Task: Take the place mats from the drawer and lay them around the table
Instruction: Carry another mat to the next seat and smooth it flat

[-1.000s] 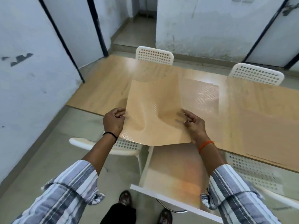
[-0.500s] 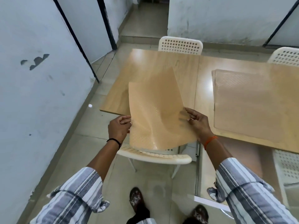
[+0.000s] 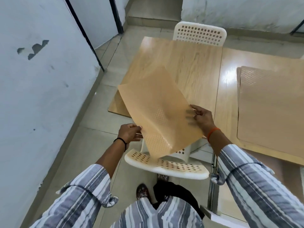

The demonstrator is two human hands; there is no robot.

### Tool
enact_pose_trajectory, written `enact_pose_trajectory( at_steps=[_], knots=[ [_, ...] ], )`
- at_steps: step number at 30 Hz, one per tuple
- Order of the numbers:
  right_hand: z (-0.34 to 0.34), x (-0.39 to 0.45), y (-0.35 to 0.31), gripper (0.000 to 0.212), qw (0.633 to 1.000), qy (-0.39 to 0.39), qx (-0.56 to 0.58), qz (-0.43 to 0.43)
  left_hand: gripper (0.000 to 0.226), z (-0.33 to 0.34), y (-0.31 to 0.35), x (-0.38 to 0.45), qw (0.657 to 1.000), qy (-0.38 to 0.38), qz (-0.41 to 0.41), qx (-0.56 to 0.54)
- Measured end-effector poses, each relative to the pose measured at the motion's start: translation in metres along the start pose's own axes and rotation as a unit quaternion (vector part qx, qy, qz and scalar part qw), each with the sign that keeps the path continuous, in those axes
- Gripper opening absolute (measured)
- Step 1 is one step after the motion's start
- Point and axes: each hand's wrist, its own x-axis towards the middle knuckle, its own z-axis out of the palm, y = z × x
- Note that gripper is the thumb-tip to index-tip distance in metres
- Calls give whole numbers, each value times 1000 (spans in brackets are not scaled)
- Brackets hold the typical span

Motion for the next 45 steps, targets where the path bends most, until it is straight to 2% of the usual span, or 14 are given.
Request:
enact_pose_trajectory(
  at_steps=[8,10,13,17,22,25,28,31,33,35,38,41,43,45],
  knots=[
    [7,43,-14,58,976,-9,-215,-37,8,15,9,24,996,28,-75,-43],
    [10,52,-17,59,954,-35,-296,-46,10,18,10,27,994,34,-90,-53],
    [21,60,-23,77,896,-26,-440,-64,8,24,9,29,987,30,-129,-87],
    [50,35,-27,81,904,51,-397,-151,8,40,7,29,964,0,-211,-162],
    [85,-17,8,80,895,-90,-408,-158,18,69,9,28,933,-64,-247,-254],
    [86,-37,39,77,888,-85,-424,-156,23,81,8,28,926,-93,-265,-253],
    [80,-42,55,73,876,-41,-453,-161,21,87,5,25,941,-110,-256,-194],
    [70,-44,55,71,865,-27,-470,-172,21,85,0,18,975,-90,-191,-63],
    [54,-42,66,67,865,-40,-474,-160,22,93,-11,18,986,-25,-52,156],
    [49,-40,67,65,862,-56,-473,-172,19,82,-16,20,931,44,139,334],
    [43,-30,64,68,859,-82,-472,-180,33,71,-13,35,821,42,345,452],
    [27,-22,63,70,855,-98,-474,-185,58,69,-11,53,736,-18,380,560],
    [17,-16,62,73,858,-99,-468,-186,66,66,-9,64,721,-46,344,600],
    [9,-10,61,75,860,-92,-466,-186,68,64,-7,71,730,-44,321,602]
  ],
)
